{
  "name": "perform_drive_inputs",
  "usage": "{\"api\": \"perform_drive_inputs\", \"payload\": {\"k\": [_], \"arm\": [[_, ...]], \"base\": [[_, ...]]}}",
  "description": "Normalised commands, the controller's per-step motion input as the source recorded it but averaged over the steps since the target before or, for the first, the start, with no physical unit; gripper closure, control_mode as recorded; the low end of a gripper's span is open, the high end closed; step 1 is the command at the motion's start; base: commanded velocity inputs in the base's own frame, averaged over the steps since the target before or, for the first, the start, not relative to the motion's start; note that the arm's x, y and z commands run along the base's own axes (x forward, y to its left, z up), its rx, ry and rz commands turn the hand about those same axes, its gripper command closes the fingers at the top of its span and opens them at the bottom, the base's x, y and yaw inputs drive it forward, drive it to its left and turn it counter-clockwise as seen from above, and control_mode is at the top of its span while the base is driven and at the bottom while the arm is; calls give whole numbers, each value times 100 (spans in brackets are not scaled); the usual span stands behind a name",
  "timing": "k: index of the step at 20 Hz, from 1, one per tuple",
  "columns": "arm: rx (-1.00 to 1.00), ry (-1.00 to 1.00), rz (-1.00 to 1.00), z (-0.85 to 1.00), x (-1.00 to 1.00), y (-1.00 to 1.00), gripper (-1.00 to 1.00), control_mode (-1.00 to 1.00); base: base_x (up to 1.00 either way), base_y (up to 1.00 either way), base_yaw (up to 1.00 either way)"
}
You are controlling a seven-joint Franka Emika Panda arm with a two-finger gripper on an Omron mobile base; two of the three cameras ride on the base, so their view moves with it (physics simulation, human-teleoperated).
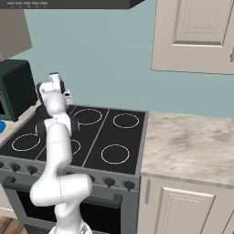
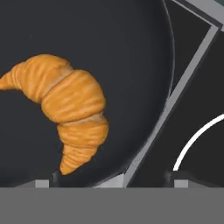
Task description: Pick the croissant and place it on the pan. Then turn on the stove to warm the croissant.
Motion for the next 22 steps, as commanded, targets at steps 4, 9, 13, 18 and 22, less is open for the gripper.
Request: {"api": "perform_drive_inputs", "payload": {"k": [4, 9, 13, 18, 22], "arm": [[4, -17, 0, 30, -46, -88, -100, -100], [5, -23, 0, 24, -71, -98, -100, -100], [8, -29, 0, 16, -87, -100, -100, -100], [10, -35, 0, 4, -97, -100, -100, -100], [11, -39, 0, 16, -99, -97, -100, -100]], "base": [[0, 0, 0], [0, 0, 0], [0, 0, 0], [0, 0, 0], [0, 0, 0]]}}
